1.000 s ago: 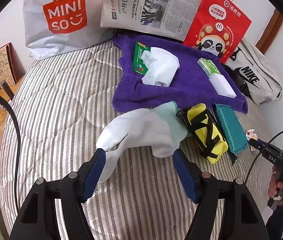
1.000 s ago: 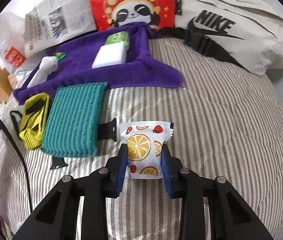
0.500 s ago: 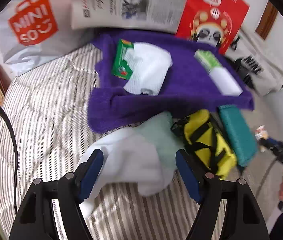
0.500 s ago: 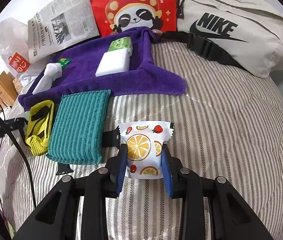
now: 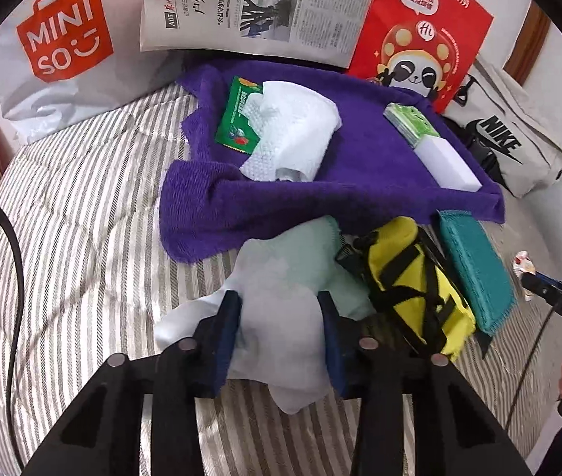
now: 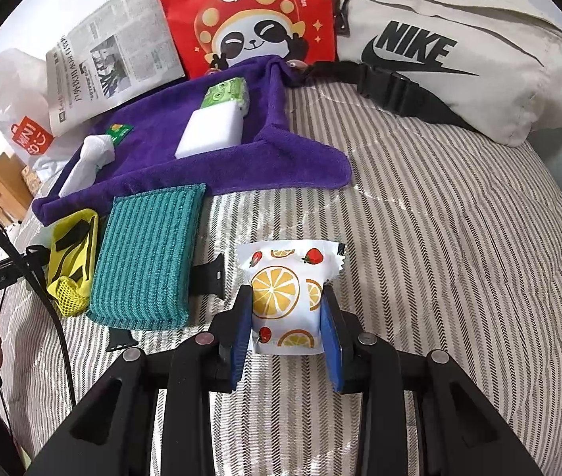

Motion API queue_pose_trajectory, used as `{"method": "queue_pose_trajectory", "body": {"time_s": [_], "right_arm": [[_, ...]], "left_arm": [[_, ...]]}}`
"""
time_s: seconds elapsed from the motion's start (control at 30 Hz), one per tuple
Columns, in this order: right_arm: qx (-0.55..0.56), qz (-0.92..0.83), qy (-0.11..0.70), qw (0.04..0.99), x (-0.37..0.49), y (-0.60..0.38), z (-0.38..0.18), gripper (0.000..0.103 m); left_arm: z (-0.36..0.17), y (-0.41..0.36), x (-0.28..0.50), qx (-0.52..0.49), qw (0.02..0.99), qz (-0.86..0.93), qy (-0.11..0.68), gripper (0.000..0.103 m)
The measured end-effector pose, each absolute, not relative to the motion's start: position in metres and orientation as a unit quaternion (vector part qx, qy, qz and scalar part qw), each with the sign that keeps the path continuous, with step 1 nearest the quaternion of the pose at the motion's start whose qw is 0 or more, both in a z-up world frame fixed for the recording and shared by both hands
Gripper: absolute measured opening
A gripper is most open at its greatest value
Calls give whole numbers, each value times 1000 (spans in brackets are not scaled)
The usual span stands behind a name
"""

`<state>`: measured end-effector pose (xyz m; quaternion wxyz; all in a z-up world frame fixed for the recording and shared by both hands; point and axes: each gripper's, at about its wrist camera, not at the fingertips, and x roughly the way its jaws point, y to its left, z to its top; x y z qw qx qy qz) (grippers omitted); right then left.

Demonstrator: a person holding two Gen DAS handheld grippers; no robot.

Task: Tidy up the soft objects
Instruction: 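Grasp the white-and-mint sock with the left gripper while the right gripper holds the sachet, then carry the sock and the sachet over the purple towel with both grippers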

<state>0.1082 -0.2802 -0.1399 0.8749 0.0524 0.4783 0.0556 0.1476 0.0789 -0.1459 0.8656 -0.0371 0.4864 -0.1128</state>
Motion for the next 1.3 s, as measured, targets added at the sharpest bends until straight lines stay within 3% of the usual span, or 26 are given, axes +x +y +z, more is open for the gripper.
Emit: {"method": "queue_pose_trajectory", "body": {"time_s": [0.17, 0.77, 1.3], "right_arm": [[51, 64, 471, 878, 104, -274, -132, 33], [40, 95, 459, 882, 104, -247, -106, 33], [23, 136, 443, 886, 151, -215, -84, 33]], "left_arm": [[-136, 85, 135, -45, 867, -118, 482, 29], [-92, 123, 101, -94, 882, -122, 444, 28], [-68, 107, 134, -98, 888, -139, 428, 28]]}}
